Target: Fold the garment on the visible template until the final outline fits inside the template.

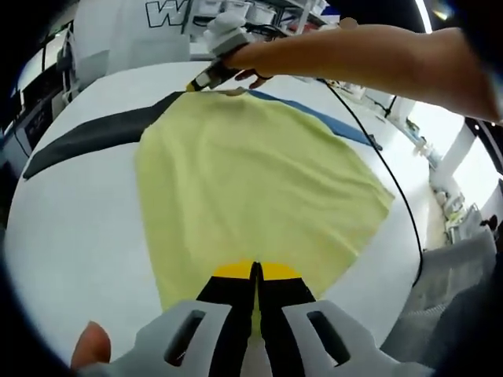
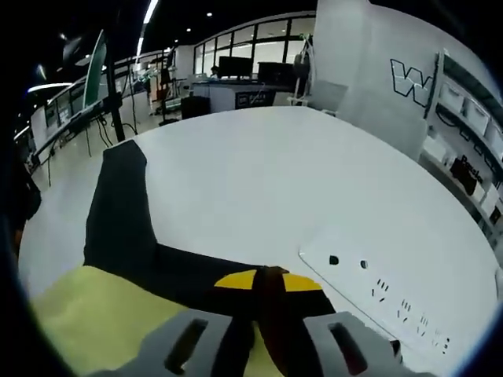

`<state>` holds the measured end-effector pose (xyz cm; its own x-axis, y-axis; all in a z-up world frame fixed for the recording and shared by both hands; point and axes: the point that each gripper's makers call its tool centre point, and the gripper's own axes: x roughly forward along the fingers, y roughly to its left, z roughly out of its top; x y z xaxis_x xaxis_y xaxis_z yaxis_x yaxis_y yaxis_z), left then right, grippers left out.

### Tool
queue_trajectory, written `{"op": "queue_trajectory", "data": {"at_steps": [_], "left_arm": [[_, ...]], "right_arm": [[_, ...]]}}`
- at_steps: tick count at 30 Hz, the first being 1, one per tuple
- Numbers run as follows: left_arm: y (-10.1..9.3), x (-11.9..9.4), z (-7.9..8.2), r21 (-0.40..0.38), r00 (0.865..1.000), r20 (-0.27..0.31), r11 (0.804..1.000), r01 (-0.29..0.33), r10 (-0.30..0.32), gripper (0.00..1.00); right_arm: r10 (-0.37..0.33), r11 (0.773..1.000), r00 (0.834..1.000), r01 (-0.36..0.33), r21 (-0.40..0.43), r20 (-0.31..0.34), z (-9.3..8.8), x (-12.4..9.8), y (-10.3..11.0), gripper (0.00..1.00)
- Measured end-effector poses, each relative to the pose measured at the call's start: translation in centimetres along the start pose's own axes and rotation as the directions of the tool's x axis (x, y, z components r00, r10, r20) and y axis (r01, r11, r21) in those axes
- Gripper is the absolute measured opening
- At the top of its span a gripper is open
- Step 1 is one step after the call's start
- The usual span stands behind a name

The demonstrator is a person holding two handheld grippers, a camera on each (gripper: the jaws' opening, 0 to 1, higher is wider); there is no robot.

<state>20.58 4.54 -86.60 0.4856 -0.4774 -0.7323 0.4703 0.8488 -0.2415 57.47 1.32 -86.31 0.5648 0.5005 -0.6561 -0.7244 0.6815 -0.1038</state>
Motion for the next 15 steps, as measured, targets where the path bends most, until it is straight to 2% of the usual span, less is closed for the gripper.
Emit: {"op": "queue_trajectory", "data": {"at_steps": [3,8,15], "left_arm": [[-0.3,-0.1,-0.3,-0.010,1.000,-0.009,1.000,0.010,-0.010,0.00],[-1.0,-0.3,-0.9,-0.022,0.999,-0.023,0.999,0.024,-0.024,0.00],[-1.4,-0.6,-1.5,-0.021,0.999,-0.030,0.999,0.033,-0.034,0.00]], "right_arm": [[-0.017,1.000,1.000,0.017,0.002,0.020,0.5,0.3,-0.8,0.00],[-0.021,1.000,0.999,0.021,0.018,0.029,0.5,0.7,-0.8,0.00],[-0.066,0.997,0.998,0.067,-0.024,0.018,0.5,1.1,-1.1,0.00]]}}
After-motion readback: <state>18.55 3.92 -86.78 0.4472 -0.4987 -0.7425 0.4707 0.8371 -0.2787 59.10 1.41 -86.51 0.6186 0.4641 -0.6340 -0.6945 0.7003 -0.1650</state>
